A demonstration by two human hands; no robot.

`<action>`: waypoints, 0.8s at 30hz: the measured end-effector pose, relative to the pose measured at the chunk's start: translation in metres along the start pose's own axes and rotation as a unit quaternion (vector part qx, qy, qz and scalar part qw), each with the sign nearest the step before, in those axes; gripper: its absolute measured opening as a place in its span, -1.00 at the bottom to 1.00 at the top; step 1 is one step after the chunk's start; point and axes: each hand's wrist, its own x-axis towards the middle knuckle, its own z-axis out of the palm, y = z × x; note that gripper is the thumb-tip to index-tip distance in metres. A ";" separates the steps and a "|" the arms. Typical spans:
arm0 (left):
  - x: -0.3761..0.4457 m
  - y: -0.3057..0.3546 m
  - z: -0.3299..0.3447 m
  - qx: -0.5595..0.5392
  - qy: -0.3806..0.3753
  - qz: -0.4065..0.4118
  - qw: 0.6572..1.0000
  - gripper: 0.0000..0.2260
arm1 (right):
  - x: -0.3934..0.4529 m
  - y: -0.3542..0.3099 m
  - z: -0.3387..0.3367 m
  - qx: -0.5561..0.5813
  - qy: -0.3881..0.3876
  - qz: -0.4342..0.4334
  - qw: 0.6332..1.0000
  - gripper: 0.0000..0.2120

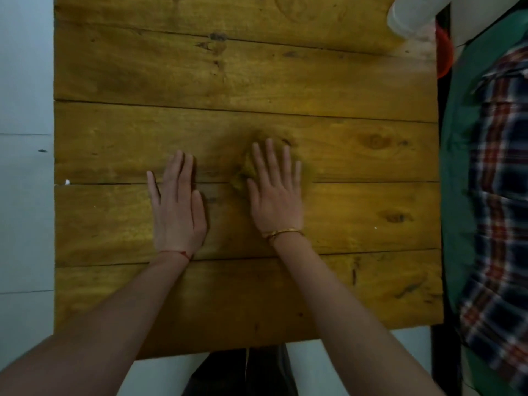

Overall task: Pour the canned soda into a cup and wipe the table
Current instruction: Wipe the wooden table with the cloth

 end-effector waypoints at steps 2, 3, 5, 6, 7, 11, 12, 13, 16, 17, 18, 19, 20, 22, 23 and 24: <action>0.000 0.002 0.000 0.020 -0.006 -0.003 1.000 -0.53 | -0.014 0.039 -0.006 -0.012 0.005 0.067 0.998 -0.43; -0.001 0.003 0.000 0.032 -0.009 -0.001 0.999 -0.52 | -0.020 0.055 -0.009 -0.011 0.005 0.094 0.995 -0.43; -0.003 0.004 -0.001 0.036 -0.016 0.007 0.999 -0.52 | -0.025 0.068 -0.012 0.001 0.005 0.131 0.991 -0.43; -0.006 0.004 -0.001 0.028 -0.018 0.014 0.999 -0.53 | -0.025 0.065 -0.011 0.002 0.010 0.147 0.989 -0.43; -0.010 0.005 -0.002 0.017 -0.017 0.020 1.000 -0.53 | -0.023 0.055 -0.009 0.002 0.018 0.158 0.987 -0.43; -0.036 0.006 -0.013 -0.022 0.031 0.014 0.999 -0.53 | -0.041 -0.029 0.011 0.015 -0.018 0.011 1.000 -0.39; -0.042 0.005 -0.017 -0.031 0.047 0.006 0.998 -0.53 | -0.055 -0.057 0.021 0.014 -0.041 -0.060 0.997 -0.38; -0.048 0.005 -0.021 -0.039 0.060 -0.003 0.997 -0.52 | -0.070 -0.081 0.029 0.013 -0.063 -0.116 0.991 -0.36; -0.064 0.001 -0.032 -0.035 0.072 -0.001 0.997 -0.51 | -0.107 -0.108 0.047 0.024 -0.083 -0.161 0.983 -0.34; -0.069 -0.002 -0.035 -0.026 0.071 0.003 0.997 -0.52 | -0.115 -0.101 0.049 0.017 -0.080 -0.164 0.983 -0.36; -0.073 -0.005 -0.037 -0.018 0.068 0.006 0.998 -0.52 | -0.123 -0.088 0.049 0.009 -0.075 -0.168 0.983 -0.38; -0.076 -0.007 -0.037 -0.011 0.063 0.005 0.998 -0.52 | -0.131 -0.074 0.046 0.005 -0.075 -0.166 0.983 -0.40; -0.079 -0.008 -0.035 -0.007 0.057 0.002 0.998 -0.51 | -0.138 -0.058 0.043 0.005 -0.076 -0.155 0.985 -0.42; -0.082 -0.007 -0.031 -0.005 0.045 -0.004 0.999 -0.51 | -0.148 -0.023 0.036 0.012 -0.068 -0.110 0.991 -0.43; -0.083 -0.004 -0.028 -0.007 0.040 -0.004 0.999 -0.51 | -0.150 -0.003 0.032 0.010 -0.062 -0.072 0.995 -0.43; -0.082 -0.002 -0.027 -0.008 0.034 -0.002 0.999 -0.52 | -0.147 0.017 0.026 0.000 -0.055 -0.025 0.998 -0.43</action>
